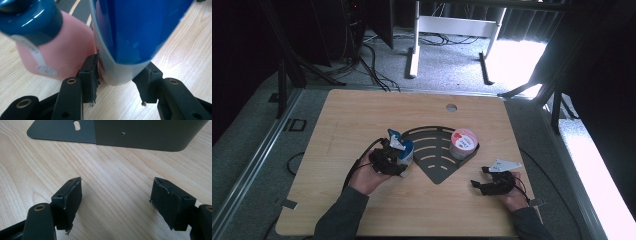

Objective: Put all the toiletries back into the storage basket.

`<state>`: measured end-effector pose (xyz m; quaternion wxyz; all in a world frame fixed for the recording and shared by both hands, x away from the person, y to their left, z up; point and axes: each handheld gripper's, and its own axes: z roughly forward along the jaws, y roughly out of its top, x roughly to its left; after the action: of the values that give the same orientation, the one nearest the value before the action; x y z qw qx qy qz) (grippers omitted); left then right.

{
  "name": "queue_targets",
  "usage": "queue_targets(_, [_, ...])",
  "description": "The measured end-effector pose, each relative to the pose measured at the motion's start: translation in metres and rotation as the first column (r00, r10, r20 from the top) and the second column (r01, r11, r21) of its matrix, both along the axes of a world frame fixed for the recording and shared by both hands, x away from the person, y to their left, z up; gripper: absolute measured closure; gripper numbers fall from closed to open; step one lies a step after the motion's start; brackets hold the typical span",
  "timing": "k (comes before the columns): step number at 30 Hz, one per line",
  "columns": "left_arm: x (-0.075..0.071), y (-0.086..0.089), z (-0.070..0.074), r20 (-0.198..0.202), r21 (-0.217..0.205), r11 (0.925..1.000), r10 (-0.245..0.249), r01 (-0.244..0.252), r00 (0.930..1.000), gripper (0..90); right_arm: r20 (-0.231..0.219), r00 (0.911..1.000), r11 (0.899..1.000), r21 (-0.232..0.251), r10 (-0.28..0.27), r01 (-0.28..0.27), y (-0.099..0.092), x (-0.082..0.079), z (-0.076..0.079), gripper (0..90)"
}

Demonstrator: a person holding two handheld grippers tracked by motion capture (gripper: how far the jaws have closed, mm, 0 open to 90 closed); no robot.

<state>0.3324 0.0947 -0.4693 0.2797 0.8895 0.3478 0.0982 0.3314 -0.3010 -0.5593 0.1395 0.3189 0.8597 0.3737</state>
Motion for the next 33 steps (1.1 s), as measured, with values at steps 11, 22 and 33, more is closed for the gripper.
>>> queue_targets(11, [0.009,-0.025,0.007,0.016,0.067,0.9977,-0.012,0.011,0.9998,51.6,0.002,1.0000,1.000,-0.001,0.002,-0.002,0.000,0.000,0.000,24.8])
queue_targets(22, [0.017,-0.035,0.009,0.000,0.099,0.9951,-0.006,0.006,1.0000,51.5,0.002,1.0000,1.000,-0.001,0.004,-0.004,0.000,0.000,0.000,24.8])
queue_targets(33, [0.025,-0.045,0.007,-0.012,0.135,0.9908,-0.009,0.011,0.9999,51.6,0.002,1.0000,1.000,-0.001,0.005,-0.005,0.000,0.000,0.000,24.7])
